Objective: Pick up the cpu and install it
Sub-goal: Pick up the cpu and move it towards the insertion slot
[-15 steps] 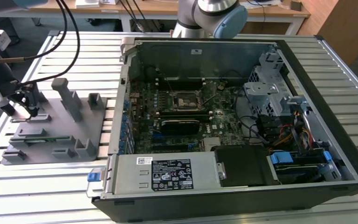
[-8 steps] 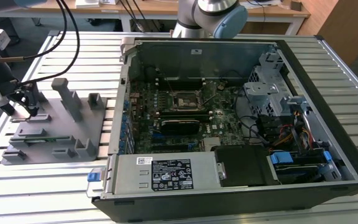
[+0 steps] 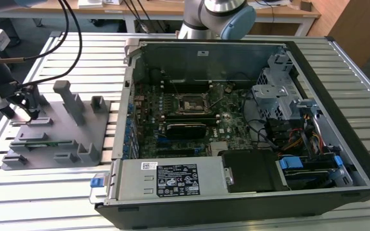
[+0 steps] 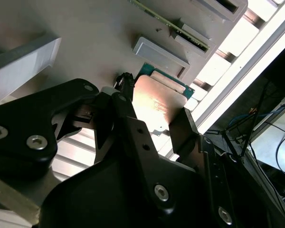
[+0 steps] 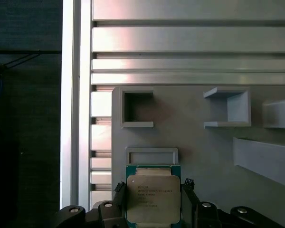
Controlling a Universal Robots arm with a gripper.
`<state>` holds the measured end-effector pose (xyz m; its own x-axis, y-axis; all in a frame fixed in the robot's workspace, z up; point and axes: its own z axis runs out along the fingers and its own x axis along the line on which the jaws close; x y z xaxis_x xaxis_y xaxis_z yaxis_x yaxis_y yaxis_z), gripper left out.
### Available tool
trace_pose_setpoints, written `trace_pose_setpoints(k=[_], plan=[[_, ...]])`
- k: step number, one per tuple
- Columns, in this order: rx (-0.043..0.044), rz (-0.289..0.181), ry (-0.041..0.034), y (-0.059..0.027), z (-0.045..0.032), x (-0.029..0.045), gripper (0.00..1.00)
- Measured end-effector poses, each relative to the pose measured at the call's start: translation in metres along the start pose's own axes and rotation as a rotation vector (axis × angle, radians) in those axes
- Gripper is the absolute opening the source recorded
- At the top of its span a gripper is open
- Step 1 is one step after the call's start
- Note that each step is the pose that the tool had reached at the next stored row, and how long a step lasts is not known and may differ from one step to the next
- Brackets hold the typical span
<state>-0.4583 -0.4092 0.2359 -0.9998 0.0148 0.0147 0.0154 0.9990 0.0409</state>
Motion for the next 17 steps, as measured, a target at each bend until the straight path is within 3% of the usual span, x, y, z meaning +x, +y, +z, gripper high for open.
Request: trace_pose_setpoints(k=[17], plan=[[0.0, 0.0, 0.0, 0.0002, -0.0038, 0.0001, 0.54]])
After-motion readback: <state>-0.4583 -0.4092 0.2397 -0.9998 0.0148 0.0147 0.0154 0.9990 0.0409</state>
